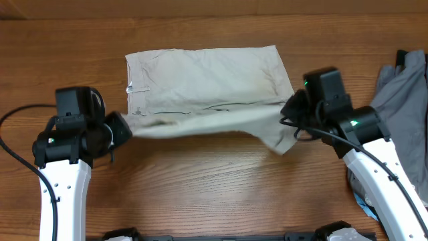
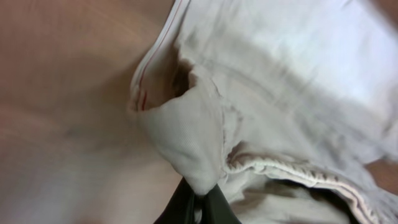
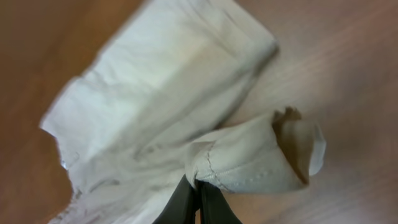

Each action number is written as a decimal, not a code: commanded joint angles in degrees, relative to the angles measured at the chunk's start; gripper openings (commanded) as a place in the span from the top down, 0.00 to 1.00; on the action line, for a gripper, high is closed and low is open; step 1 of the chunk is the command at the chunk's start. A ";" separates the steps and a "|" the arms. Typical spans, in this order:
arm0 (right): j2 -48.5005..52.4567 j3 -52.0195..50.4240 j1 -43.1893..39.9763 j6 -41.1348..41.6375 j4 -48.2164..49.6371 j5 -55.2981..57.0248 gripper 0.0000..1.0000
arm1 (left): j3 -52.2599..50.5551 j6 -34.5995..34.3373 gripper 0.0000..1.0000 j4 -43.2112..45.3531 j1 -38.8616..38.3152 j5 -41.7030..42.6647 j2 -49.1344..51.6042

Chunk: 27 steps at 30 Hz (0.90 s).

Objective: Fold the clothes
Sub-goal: 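Lift the hems and fold them up onto the waistband with both grippers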

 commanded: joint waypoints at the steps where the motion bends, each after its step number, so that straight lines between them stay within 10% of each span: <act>1: -0.37 1.64 -2.95 -10.10 4.48 6.25 0.96 | 1.20 -2.19 0.96 5.05 0.13 -2.71 1.75; 27: 27.58 1.64 -3.61 -23.12 52.30 10.08 0.95 | 1.20 -6.82 0.95 58.42 -0.55 -2.27 33.75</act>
